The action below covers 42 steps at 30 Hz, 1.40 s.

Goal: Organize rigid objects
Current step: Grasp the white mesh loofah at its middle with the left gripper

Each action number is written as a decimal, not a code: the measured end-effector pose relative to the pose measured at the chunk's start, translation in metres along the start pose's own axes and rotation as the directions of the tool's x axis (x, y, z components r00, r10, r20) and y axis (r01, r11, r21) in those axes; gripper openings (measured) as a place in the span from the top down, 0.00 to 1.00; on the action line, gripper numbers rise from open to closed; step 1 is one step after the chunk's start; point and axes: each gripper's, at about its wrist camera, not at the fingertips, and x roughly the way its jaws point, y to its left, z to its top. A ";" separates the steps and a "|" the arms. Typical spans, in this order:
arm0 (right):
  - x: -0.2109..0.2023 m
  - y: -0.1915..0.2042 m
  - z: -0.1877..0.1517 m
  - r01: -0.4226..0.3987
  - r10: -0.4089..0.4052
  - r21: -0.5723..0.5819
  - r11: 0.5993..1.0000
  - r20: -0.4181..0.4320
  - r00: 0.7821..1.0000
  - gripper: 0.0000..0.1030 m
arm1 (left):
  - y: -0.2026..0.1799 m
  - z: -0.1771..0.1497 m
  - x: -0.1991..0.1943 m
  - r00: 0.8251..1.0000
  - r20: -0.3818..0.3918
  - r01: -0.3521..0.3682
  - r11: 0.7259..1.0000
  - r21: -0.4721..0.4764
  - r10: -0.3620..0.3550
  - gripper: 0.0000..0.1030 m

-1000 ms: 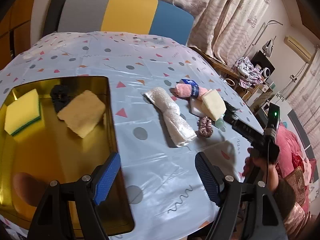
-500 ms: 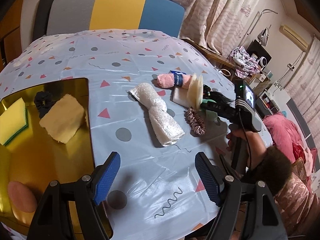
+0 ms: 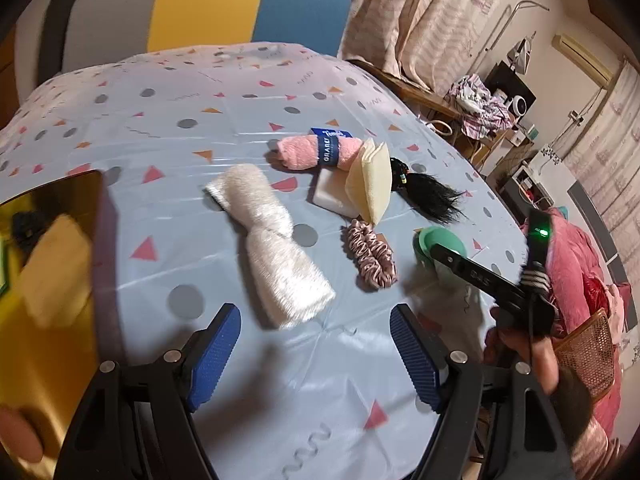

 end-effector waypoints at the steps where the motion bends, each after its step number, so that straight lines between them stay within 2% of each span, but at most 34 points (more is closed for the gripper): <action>1: -0.003 -0.001 -0.001 -0.003 0.003 0.006 1.000 0.002 1.000 0.41 | -0.001 0.003 0.007 1.000 -0.007 -0.010 1.000 0.002 0.010 0.24; 3: -0.005 0.002 0.002 -0.004 0.004 -0.011 1.000 0.024 1.000 0.35 | 0.001 0.009 0.018 1.000 -0.016 -0.027 1.000 -0.005 0.027 0.24; 5: 0.001 0.008 0.007 0.021 -0.021 -0.044 0.999 0.015 1.000 0.24 | 0.004 0.014 0.030 0.998 -0.034 -0.051 0.998 -0.022 0.050 0.24; 7: 0.011 0.013 0.007 0.043 -0.044 -0.069 0.997 -0.010 0.999 0.22 | 0.009 0.019 0.038 0.997 -0.046 -0.059 0.997 -0.044 0.057 0.24; 9: 0.015 0.017 0.005 0.078 -0.078 -0.108 0.991 0.006 0.997 0.26 | 0.012 0.025 0.045 0.996 -0.050 -0.071 0.996 -0.057 0.068 0.24; 10: 0.015 0.021 0.003 0.104 -0.102 -0.142 0.984 0.023 0.995 0.39 | 0.012 0.029 0.048 0.996 -0.049 -0.077 0.996 -0.054 0.074 0.24; 11: 0.015 0.022 0.002 0.111 -0.107 -0.165 0.980 0.032 0.994 0.43 | 0.011 0.031 0.051 0.996 -0.047 -0.084 0.995 -0.046 0.082 0.24; 17: 0.012 0.021 -0.004 0.125 -0.114 -0.171 0.977 0.077 0.991 0.44 | 0.009 0.047 0.078 0.989 -0.074 -0.130 0.991 -0.018 0.129 0.24; 22: 0.013 0.020 -0.005 0.126 -0.114 -0.167 0.978 0.082 0.990 0.44 | 0.014 0.054 0.100 0.983 -0.080 -0.165 0.986 -0.016 0.164 0.24; 24: 0.014 0.021 -0.005 0.133 -0.119 -0.171 0.976 0.086 0.989 0.44 | 0.017 0.052 0.106 0.986 -0.076 -0.149 0.989 -0.017 0.147 0.26; 25: 0.014 0.021 -0.005 0.135 -0.122 -0.172 0.976 0.088 0.989 0.44 | 0.018 0.051 0.108 0.986 -0.078 -0.147 0.989 -0.017 0.145 0.30; 27: 0.015 0.021 -0.006 0.139 -0.125 -0.174 0.975 0.092 0.988 0.44 | 0.017 0.046 0.107 0.981 -0.056 -0.186 0.982 -0.005 0.186 0.60; 28: 0.015 0.021 -0.007 0.140 -0.126 -0.174 0.975 0.093 0.988 0.44 | 0.018 0.043 0.106 0.979 -0.047 -0.197 0.980 0.007 0.197 0.62; 32: 0.014 0.022 -0.007 0.143 -0.127 -0.175 0.974 0.097 0.987 0.44 | 0.026 0.034 0.096 0.993 -0.049 -0.105 0.994 -0.025 0.103 0.66; 38: 0.014 0.021 -0.007 0.143 -0.127 -0.175 0.974 0.099 0.987 0.44 | 0.031 0.011 0.071 0.998 -0.014 -0.061 0.995 -0.081 0.060 0.66; 42: 0.014 0.021 -0.008 0.149 -0.133 -0.179 0.973 0.099 0.986 0.44 | 0.029 0.003 0.056 0.999 0.005 -0.039 0.996 -0.083 0.040 0.66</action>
